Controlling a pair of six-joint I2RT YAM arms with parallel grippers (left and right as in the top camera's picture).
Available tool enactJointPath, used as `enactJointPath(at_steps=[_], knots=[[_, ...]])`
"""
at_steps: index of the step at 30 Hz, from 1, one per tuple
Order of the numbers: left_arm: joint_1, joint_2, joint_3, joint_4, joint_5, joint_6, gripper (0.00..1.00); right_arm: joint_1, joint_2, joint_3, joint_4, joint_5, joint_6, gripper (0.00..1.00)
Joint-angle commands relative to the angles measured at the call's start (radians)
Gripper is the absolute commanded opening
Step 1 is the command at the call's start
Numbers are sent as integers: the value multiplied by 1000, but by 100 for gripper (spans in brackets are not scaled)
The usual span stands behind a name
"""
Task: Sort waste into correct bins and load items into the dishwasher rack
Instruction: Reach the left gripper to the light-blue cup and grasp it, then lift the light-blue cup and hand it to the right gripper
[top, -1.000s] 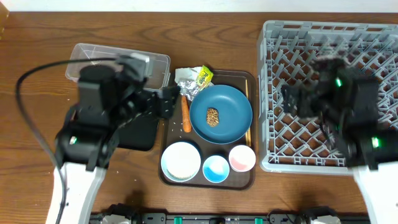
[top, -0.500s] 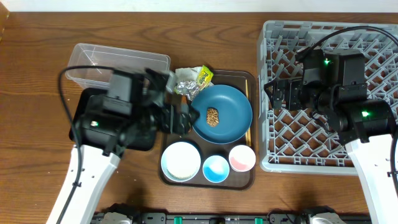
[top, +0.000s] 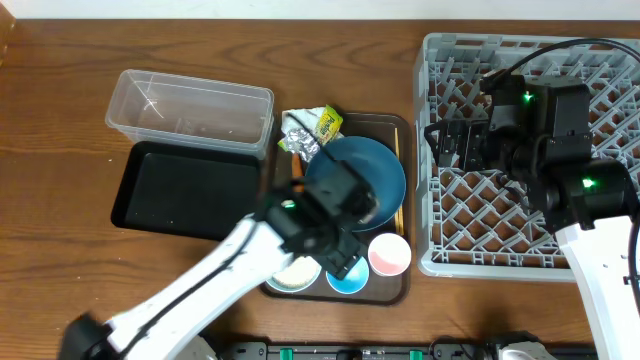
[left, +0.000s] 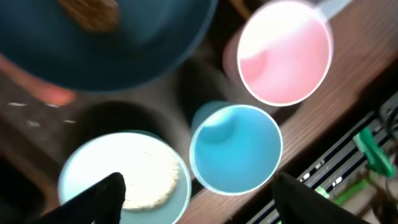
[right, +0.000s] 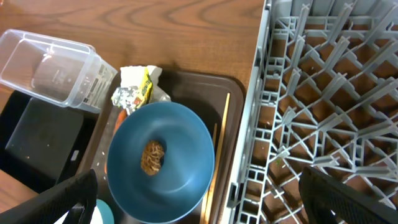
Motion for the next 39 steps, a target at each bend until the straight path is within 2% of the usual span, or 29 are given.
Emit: enactJointPath(at_steps=[1,5,12,17,20,22,24,33,39], knots=[[-47,82,16,-14,-24,12,69,-8,-6,18,-8,3,24,99],[-57,157,16,-13,-34,13,61,-8,-6,17,-31,3,24,99],[-57,259,16,-3,-95,29,57,-8,-6,17,-51,3,23,99],[-57,301,16,18,-101,30,46,-8,-6,17,-63,3,23,99],[-57,301,16,22,-103,30,33,-8,-6,17,-67,3,23,99],[-55,301,16,21,-103,30,14,-8,-6,17,-66,3,23,99],[-55,297,17,9,-103,29,6,-8,-6,17,-66,3,23,99],[-22,162,139,-119,-101,24,6,-8,-6,17,-63,3,23,99],[124,24,299,-146,-95,5,6,-8,-6,17,-59,3,23,99]])
